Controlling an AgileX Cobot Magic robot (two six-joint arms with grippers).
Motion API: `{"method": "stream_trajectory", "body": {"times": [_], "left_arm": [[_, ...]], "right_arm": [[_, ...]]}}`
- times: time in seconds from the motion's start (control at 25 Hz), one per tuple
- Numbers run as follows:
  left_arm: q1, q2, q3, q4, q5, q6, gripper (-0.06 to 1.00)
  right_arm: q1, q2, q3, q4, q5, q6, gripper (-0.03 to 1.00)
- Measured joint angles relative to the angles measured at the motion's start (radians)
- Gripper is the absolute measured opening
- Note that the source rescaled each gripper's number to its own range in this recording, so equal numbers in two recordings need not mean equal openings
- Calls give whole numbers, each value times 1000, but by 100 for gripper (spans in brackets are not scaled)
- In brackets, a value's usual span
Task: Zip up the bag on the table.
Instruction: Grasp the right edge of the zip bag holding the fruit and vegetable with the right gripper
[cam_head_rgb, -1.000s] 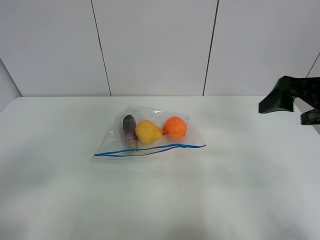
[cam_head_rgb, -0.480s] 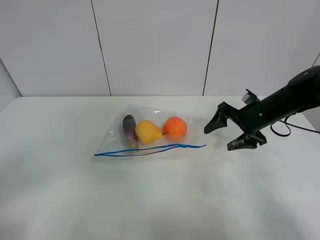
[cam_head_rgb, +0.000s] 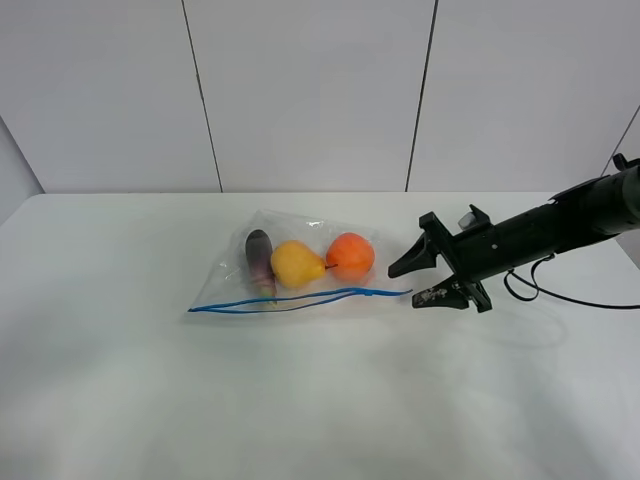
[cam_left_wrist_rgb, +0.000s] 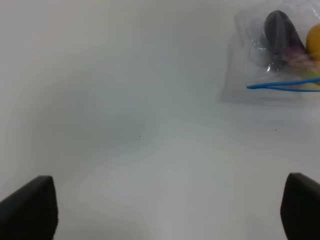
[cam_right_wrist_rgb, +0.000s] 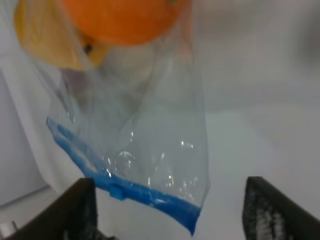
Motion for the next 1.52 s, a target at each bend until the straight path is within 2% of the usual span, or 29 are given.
{"method": "stream_trajectory", "body": {"times": [0.12,0.36,0.48,1.08,1.52], "left_arm": [[0,0,0,0,0,0,100],[0,0,0,0,0,-1,100],[0,0,0,0,0,-1,100],[0,0,0,0,0,-1,100],[0,0,0,0,0,-1,100]], "right_arm": [[0,0,-1,-11,5,0,60],[0,0,-2,-17,15,-9,34],[0,0,-2,-17,14,-19,28],[0,5,-2,-15,-6,-25,26],[0,38,-2,35,-5,-46,26]]}}
